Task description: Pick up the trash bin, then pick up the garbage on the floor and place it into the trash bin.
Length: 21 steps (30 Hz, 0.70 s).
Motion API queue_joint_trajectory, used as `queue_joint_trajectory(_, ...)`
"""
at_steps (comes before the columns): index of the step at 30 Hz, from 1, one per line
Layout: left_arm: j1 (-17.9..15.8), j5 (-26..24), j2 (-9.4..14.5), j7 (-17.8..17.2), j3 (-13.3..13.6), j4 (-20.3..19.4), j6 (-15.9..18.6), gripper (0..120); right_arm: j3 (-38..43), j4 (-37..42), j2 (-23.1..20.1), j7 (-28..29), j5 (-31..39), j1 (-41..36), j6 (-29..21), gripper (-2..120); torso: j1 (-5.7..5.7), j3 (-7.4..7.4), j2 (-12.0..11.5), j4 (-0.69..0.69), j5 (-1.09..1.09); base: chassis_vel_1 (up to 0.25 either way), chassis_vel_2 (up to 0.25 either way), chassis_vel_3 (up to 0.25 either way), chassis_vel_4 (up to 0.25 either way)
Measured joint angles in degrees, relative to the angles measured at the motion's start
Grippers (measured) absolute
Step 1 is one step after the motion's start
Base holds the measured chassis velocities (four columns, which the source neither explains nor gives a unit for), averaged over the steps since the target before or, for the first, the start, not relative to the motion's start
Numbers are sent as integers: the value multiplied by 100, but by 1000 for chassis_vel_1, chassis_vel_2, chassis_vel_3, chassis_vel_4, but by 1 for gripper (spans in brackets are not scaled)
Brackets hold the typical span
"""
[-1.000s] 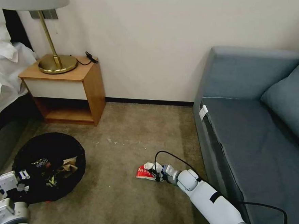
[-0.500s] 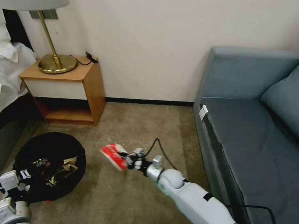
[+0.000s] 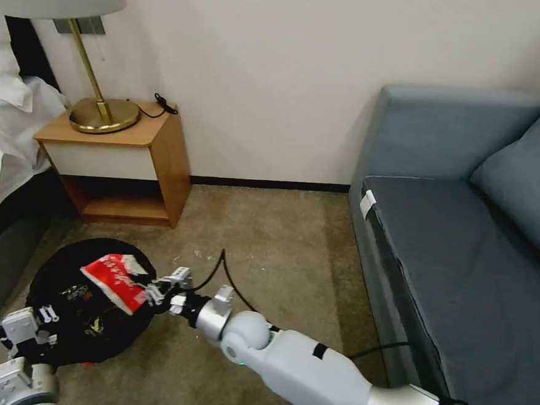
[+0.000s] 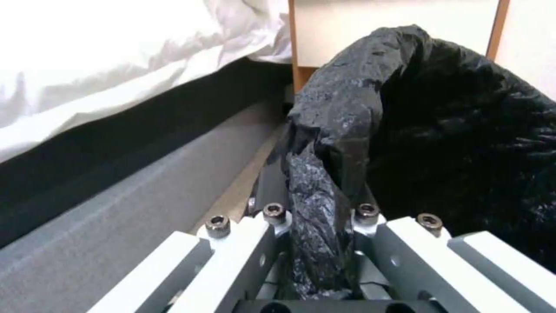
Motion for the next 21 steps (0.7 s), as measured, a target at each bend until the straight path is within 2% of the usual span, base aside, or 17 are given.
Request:
queue_joint_trajectory(13, -36, 125, -65, 20, 51, 1, -16, 6, -133, -474, 464, 545, -590, 66, 77, 0, 0, 0, 0, -1, 0, 0, 0, 0, 0)
queue_joint_trajectory(15, -40, 127, -70, 26, 58, 1, -16, 6, -121, -555, 542, 626, -683, 44, 65, 9, 0, 0, 0, -1, 0, 0, 0, 0, 0)
queue_joint_trajectory(17, -41, 127, -71, 27, 59, -1, -17, 6, -116, -570, 554, 646, -718, 39, 54, 10, 0, 0, 0, -1, 0, 0, 0, 0, 0)
queue_joint_trajectory(18, -43, 127, -74, 31, 62, -19, -16, 6, -97, -612, 582, 744, -904, 21, -16, 19, 0, 0, 0, -1, 0, 0, 0, 0, 0)
queue_joint_trajectory(19, -43, 127, -74, 31, 62, -19, -16, 6, -97, -612, 582, 744, -904, 21, -16, 19, 0, 0, 0, -1, 0, 0, 0, 0, 0)
queue_joint_trajectory(21, -55, 85, -83, 50, 69, -50, -7, 6, -87, -610, 586, 1015, -1121, -17, -228, 32, 0, 0, 0, -1, 0, 0, 0, 0, 0)
